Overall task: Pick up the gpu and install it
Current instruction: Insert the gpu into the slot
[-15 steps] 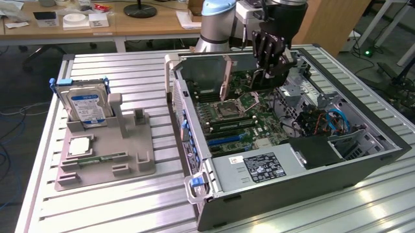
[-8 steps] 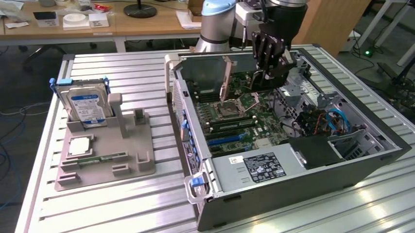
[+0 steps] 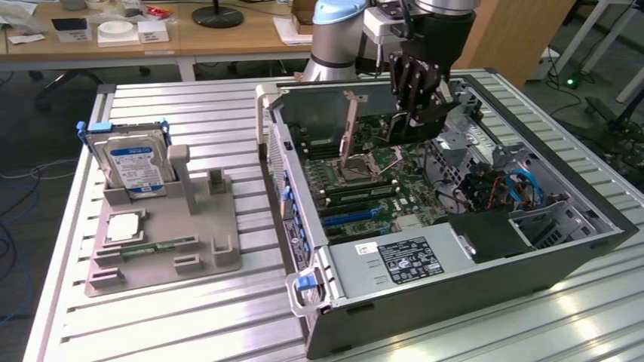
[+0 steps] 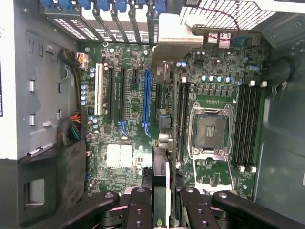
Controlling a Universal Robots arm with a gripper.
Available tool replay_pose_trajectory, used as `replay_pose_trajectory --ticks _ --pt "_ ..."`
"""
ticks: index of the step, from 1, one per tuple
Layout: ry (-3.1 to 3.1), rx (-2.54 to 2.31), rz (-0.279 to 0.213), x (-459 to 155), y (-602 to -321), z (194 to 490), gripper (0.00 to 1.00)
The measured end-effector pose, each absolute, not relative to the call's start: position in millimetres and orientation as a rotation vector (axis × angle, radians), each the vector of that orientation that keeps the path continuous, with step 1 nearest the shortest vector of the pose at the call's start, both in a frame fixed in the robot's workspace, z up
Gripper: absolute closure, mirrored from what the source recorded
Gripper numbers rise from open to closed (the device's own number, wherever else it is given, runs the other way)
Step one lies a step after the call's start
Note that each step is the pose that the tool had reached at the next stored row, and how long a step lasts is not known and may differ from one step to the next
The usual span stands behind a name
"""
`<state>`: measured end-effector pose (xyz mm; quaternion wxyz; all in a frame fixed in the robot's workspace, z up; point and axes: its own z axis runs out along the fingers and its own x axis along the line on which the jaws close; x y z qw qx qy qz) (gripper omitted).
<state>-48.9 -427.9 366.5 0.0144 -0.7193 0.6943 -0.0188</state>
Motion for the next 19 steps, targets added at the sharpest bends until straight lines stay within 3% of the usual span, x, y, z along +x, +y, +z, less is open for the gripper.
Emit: replay_pose_trajectory --ticks 19 --pt "2.201 -2.196 -0.053 -51 -435 346 0.73"
